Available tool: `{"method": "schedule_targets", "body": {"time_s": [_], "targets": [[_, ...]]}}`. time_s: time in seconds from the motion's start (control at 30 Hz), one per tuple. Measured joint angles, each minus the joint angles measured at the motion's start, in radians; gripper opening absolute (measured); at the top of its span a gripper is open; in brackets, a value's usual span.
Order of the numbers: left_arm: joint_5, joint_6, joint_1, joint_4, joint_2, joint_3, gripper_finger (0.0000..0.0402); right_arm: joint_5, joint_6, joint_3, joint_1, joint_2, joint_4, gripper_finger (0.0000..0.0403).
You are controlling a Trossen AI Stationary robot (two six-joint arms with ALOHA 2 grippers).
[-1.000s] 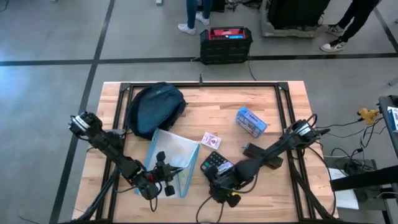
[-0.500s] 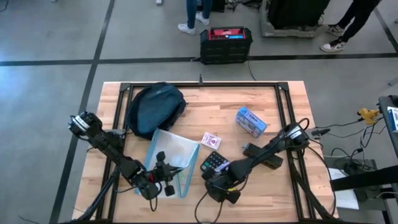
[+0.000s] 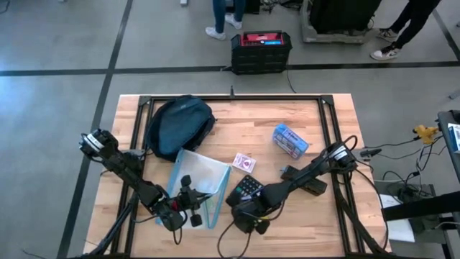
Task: Unpack backpack
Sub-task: Put the pink charger adapter into the transparent zip bag
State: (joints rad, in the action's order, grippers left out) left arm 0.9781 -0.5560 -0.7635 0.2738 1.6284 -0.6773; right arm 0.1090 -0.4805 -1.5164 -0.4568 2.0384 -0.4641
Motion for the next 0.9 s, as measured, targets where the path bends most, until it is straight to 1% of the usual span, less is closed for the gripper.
{"method": "schedule_targets", "body": {"time_s": [0.03,0.1,0.2,0.3,0.43,0.47,0.5,0.63,0.7,0.77,0.9], "targets": [[0.001,0.016,0.0,0.0,-0.003,-0.008,0.0,0.035,-0.009,0.0,0.005,0.0,0.028,0.0166],[0.001,0.046,0.0,0.007,-0.009,-0.029,0.0,0.066,-0.018,0.0,0.025,0.001,0.077,0.0166],[0.001,0.104,0.0,0.007,-0.011,-0.062,0.0,0.074,-0.009,0.0,0.065,0.024,0.164,0.0166],[0.001,0.15,0.0,0.006,-0.011,-0.084,0.0,0.086,0.005,0.0,0.1,0.075,0.232,0.0166],[0.001,0.158,0.0,-0.009,-0.011,-0.088,0.0,0.11,0.045,0.0,0.136,0.129,0.282,0.0168],[0.001,0.154,0.0,-0.009,-0.011,-0.084,0.0,0.121,0.058,0.0,0.142,0.136,0.294,0.0181],[0.006,0.15,0.001,-0.01,-0.011,-0.08,0.0,0.128,0.077,0.0,0.146,0.142,0.305,0.0203],[0.017,0.116,0.0,-0.003,-0.012,-0.061,0.0,0.128,0.151,0.001,0.148,0.146,0.348,0.0312],[0.016,0.101,0.001,-0.002,-0.012,-0.052,0.0,0.128,0.183,0.003,0.148,0.135,0.352,0.0349],[-0.006,0.099,0.0,-0.007,-0.011,-0.047,0.0,0.137,0.218,0.003,0.147,0.111,0.357,0.0368],[-0.009,0.098,-0.001,-0.004,-0.011,-0.046,0.0,0.145,0.254,-0.001,0.134,0.047,0.3,0.0374]]}}
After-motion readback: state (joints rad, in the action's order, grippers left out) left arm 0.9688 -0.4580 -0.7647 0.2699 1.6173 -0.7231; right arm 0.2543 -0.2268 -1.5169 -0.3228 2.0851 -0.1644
